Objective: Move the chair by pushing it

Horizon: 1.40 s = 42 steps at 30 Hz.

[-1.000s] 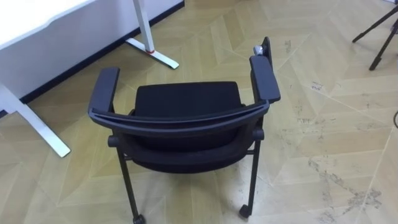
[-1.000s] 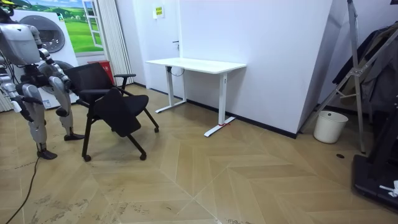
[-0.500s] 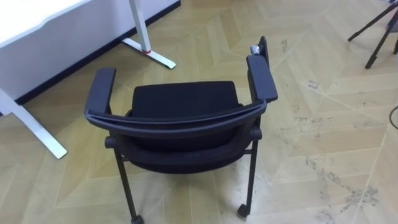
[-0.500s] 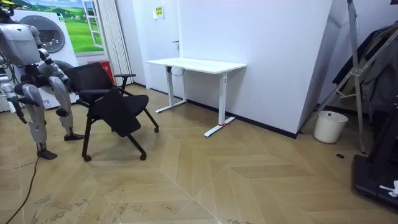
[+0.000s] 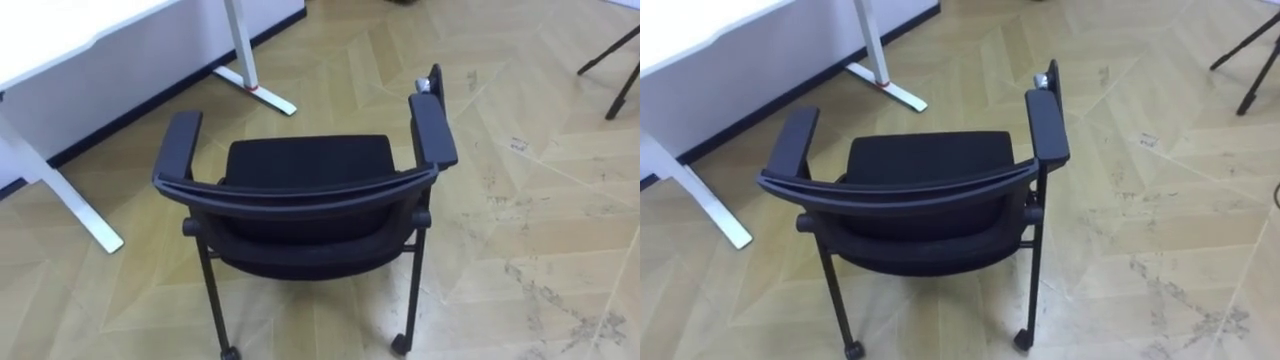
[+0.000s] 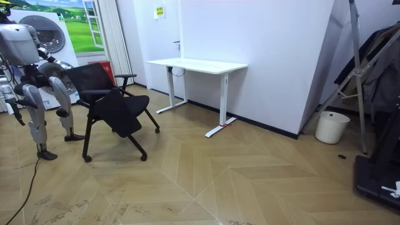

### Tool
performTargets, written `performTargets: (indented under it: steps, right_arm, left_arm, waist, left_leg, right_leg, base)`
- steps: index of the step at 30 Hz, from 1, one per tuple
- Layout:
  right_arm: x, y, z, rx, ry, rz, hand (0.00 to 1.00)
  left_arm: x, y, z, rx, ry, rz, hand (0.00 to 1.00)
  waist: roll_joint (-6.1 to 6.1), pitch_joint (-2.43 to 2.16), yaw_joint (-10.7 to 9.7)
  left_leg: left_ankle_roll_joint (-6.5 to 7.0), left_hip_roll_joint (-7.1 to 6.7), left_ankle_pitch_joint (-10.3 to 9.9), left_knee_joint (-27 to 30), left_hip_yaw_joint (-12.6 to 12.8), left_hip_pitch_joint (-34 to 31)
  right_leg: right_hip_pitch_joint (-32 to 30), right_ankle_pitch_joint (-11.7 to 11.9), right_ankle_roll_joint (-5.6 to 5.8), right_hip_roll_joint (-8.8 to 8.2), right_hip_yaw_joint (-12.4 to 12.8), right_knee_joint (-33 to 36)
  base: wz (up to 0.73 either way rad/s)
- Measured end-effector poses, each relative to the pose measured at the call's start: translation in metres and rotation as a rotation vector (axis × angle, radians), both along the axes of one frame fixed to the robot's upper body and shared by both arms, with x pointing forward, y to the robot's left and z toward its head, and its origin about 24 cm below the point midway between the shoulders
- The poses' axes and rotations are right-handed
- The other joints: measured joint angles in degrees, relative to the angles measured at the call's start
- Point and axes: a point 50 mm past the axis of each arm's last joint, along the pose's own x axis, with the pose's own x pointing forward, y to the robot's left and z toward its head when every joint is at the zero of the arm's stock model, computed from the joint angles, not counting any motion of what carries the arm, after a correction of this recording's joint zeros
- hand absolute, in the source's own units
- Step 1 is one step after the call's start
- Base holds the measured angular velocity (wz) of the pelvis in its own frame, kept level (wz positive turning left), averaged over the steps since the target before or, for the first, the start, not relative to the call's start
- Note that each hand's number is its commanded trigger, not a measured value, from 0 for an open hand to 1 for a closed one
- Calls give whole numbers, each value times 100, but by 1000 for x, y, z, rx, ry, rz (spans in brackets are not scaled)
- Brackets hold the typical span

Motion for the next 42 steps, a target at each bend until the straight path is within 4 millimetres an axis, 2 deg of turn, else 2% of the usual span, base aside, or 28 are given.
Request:
performTargets:
  steps: [1, 2, 4, 5, 8, 11, 14, 18, 20, 23, 27, 34, 42]
  right_arm:
    - [2, -2, 1, 0, -11, -14, 0]
    - [4, -4, 1, 5, -22, -14, 0]
    - [5, -8, 3, 8, -30, -11, 0]
    - [4, -9, 3, 11, -28, -12, 0]
    - [3, -12, 4, 8, -32, -27, 0]
    - [3, -12, 4, 9, -32, -29, 0]
    - [4, -11, 4, 11, -32, -14, 0]
    - [8, -10, 3, 28, -43, -8, 0]
    - [8, -8, 3, 31, -38, 8, 0]
    - [8, -7, 3, 39, -40, 12, 0]
    - [6, -4, 1, 50, -21, 31, 0]
    - [6, -3, 1, 64, -24, 40, 0]
    - [9, -1, 1, 82, -39, 46, 0]
  left_arm:
    - [10, 2, 5, 48, -7, -41, 0]
    - [22, 3, 10, 81, -31, -84, 0]
    - [43, 3, 23, 144, -80, -156, 0]
    - [55, 4, 33, 193, -124, -193, 0]
    - [80, 7, 60, 307, -226, -267, 0]
    - [100, 6, 82, 410, -283, -342, 0]
    - [110, 2, 93, 455, -315, -380, 0]
    - [127, -14, 115, 569, -372, -499, 0]
    - [134, -24, 124, 650, -378, -585, 0]
    - [138, -33, 126, 683, -372, -645, 0]
    - [142, -54, 119, 654, -367, -746, 0]
    - [144, -77, 111, 690, -299, -915, 0]
    - [146, -92, 112, 667, -305, -984, 0]
  waist:
    - [48, -6, -51]
    - [89, 7, -84]
    - [192, 1, -80]
    - [182, 25, -100]
    - [269, -32, -112]
    - [243, -27, -123]
    - [186, -14, -204]
    - [74, 14, -259]
    - [16, -22, -238]
    - [31, -30, -255]
    - [85, -61, -331]
    - [68, -49, -423]
    - [30, -24, -465]
  left_leg:
    - [-1, 0, -1, -8, -7, 12]
    - [-1, 3, -1, -10, -9, -1]
    - [-1, 2, -1, -12, -9, -12]
    - [-1, 0, 0, -21, 0, -19]
    - [-1, -6, 0, -38, 19, -26]
    - [-1, -5, 0, -44, 20, -18]
    - [-1, -6, 0, -47, 20, -20]
    - [-1, -2, 0, -33, 23, -31]
    - [-1, -1, 0, -33, 52, -27]
    - [-1, 4, 0, -32, 80, -24]
    - [-1, 4, 0, -46, 74, -22]
    - [-1, 4, 0, -47, 69, -18]
    - [0, -1, 0, -98, 80, -52]
  right_leg:
    - [11, 0, 0, 4, -1, 0]
    - [-3, 0, 0, 8, -6, -2]
    - [-21, 0, 0, 10, 16, -2]
    - [-40, 0, 0, 8, 7, -3]
    - [-69, 0, 0, 0, 29, -2]
    - [-78, 0, 0, 1, 81, -2]
    - [-84, 0, 0, 1, 83, -3]
    - [-95, 0, 0, 7, 109, -5]
    - [-106, 1, -2, 7, 179, -2]
    - [-117, 7, -9, 10, 220, 2]
    - [-110, 12, -10, 14, 225, 4]
    - [-121, 13, -12, 12, 245, 7]
    - [-189, 13, -11, 13, 262, -4]
  base:
    - [0]
    - [0]
    - [0]
    - [0]
    - [-4]
    - [-5]
    - [0]
    - [-1]
    - [-7]
    - [-5]
    - [0]
    - [0]
    - [0]
